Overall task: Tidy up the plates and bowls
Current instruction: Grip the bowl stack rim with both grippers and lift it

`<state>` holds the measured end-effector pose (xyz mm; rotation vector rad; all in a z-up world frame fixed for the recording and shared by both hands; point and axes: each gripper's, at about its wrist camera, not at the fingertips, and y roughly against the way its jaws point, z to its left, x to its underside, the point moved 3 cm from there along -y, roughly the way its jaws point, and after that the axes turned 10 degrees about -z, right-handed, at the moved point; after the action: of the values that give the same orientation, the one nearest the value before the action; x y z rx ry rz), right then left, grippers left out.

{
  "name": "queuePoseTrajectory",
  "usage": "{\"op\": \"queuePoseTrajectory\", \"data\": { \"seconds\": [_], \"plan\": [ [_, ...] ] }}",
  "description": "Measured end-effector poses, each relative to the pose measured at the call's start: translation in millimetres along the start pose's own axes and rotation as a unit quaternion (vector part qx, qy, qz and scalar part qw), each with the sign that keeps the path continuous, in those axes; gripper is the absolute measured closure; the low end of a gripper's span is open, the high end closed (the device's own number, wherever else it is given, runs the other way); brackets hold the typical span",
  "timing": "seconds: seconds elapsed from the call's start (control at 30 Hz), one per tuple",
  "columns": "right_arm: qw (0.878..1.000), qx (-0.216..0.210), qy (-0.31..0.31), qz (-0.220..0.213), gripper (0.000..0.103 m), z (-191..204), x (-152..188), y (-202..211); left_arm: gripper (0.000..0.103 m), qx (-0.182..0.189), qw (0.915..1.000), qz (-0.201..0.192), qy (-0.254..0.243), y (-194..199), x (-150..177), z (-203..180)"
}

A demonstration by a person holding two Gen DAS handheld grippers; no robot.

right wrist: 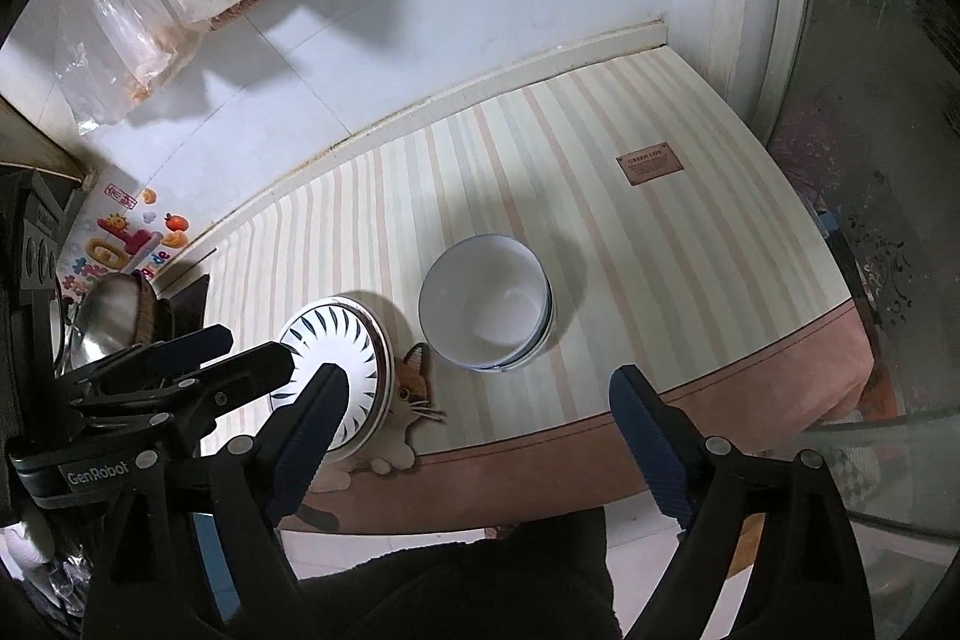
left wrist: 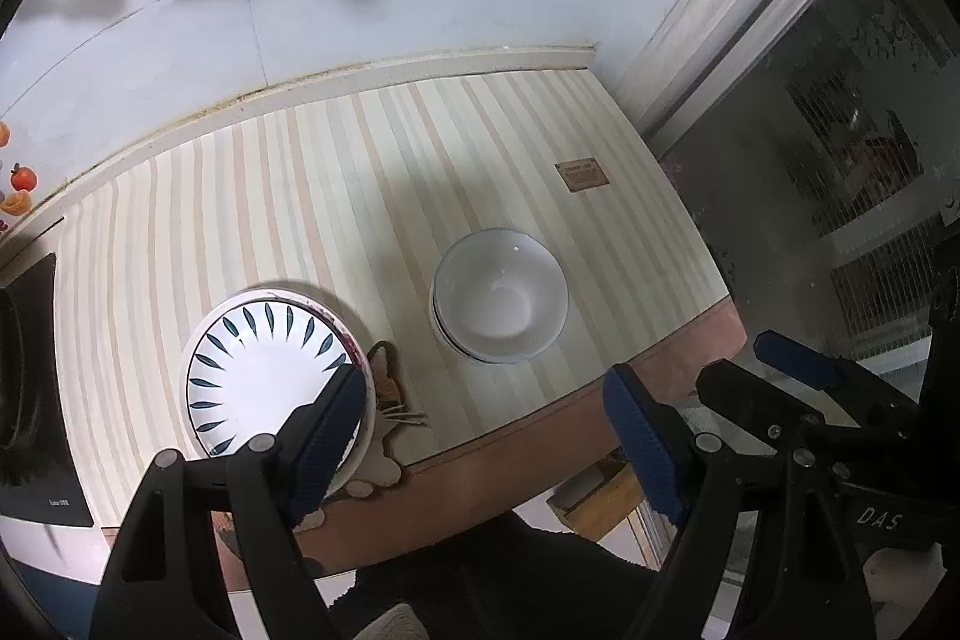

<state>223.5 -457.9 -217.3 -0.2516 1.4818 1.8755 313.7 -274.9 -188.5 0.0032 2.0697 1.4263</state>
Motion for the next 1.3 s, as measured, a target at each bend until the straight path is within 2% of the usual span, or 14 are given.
{"op": "queuePoseTrajectory", "data": {
  "seconds": [0.2,0.37,0.47,0.7,0.9,1.03,1.13,1.27,1.3],
  "plan": [
    [1.000,-0.002,-0.007,0.006,0.011,-5,-5,-15,0.022,-0.009,0.9998,0.017,0.008,-27,-3,7],
    [1.000,0.003,-0.018,0.023,0.010,-18,-7,-48,0.022,-0.027,0.9983,0.046,0.024,-79,-4,23],
    [0.999,-0.002,-0.031,0.029,0.010,-30,-6,-75,0.022,-0.025,0.9963,0.072,0.040,-114,-4,32],
    [0.988,-0.075,-0.114,0.075,0.010,-69,0,-160,0.023,-0.003,0.9867,0.143,0.077,-194,-3,47],
    [0.973,-0.123,-0.149,0.126,0.010,-86,14,-225,0.023,0.039,0.9732,0.198,0.109,-242,5,52],
    [0.967,-0.153,-0.142,0.149,0.010,-86,24,-256,0.033,0.060,0.9647,0.222,0.128,-261,12,54],
    [0.963,-0.158,-0.143,0.164,0.010,-88,29,-276,0.038,0.081,0.9608,0.222,0.146,-265,13,56],
    [0.955,-0.178,-0.161,0.172,0.010,-91,32,-291,0.051,0.102,0.9596,0.217,0.147,-265,9,53],
    [0.955,-0.181,-0.163,0.172,0.011,-91,32,-292,0.052,0.101,0.9605,0.215,0.145,-265,8,53]
  ]
}}
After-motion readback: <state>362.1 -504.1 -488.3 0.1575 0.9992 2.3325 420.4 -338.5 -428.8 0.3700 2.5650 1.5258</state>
